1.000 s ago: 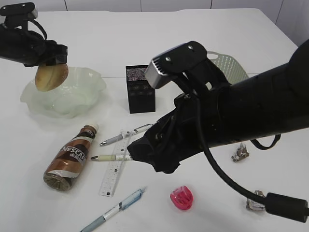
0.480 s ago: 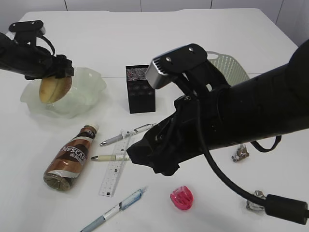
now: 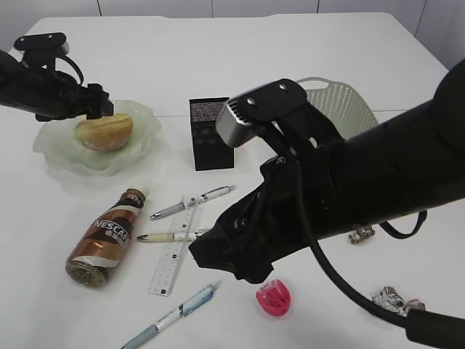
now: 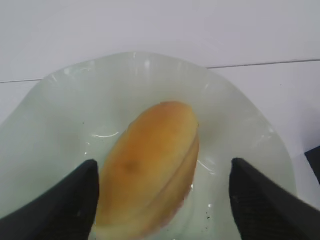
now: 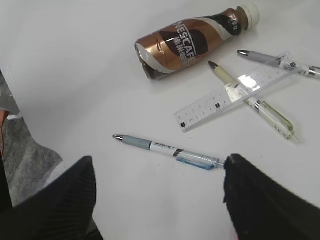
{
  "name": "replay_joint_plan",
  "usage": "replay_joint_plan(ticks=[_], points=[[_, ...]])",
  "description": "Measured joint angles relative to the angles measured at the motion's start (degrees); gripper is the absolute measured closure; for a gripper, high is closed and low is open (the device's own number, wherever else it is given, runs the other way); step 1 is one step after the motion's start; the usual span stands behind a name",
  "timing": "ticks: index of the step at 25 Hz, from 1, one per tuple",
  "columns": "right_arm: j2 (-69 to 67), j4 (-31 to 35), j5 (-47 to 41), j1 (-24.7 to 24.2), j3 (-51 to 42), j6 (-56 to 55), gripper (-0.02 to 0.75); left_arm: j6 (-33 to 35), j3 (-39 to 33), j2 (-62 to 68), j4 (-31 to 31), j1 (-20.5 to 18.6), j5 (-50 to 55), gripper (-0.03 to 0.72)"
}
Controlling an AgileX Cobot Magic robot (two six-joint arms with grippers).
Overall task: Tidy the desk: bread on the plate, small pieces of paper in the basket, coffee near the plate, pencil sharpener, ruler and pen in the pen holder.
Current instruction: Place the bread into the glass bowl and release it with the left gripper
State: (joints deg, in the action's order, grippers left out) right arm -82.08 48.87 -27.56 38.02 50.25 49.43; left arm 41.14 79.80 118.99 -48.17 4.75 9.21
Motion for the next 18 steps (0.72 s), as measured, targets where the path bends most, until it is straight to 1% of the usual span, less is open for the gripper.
replay_joint_plan(ticks=[4, 6, 9, 11, 15, 18], points=[[0.0, 0.0, -0.6, 0.0, 0.0, -0.1, 0.154, 0.0, 0.0, 0.0, 0.2, 0.0, 0.0, 0.095], [0.0, -0.1, -0.8, 0.0, 0.0, -0.5, 0.154, 0.0, 0.0, -0.2, 1.3, 0.0, 0.1, 0.095], [0.0, -0.7, -1.2, 0.0, 0.0, -1.7, 0.153, 0.0, 0.0, -1.7, 4.6, 0.0, 1.3, 0.095], [0.0, -1.3, -1.7, 0.0, 0.0, -2.6, 0.154, 0.0, 0.0, -2.8, 7.9, 0.0, 2.8, 0.095], [0.0, -4.4, -4.5, -0.2, 0.8, -5.7, 0.154, 0.0, 0.0, -4.8, 13.5, 0.0, 7.2, 0.101], [0.0, -9.1, -7.8, -0.4, 3.2, -10.2, 0.154, 0.0, 0.1, -6.9, 15.5, 0.0, 11.3, 0.103]])
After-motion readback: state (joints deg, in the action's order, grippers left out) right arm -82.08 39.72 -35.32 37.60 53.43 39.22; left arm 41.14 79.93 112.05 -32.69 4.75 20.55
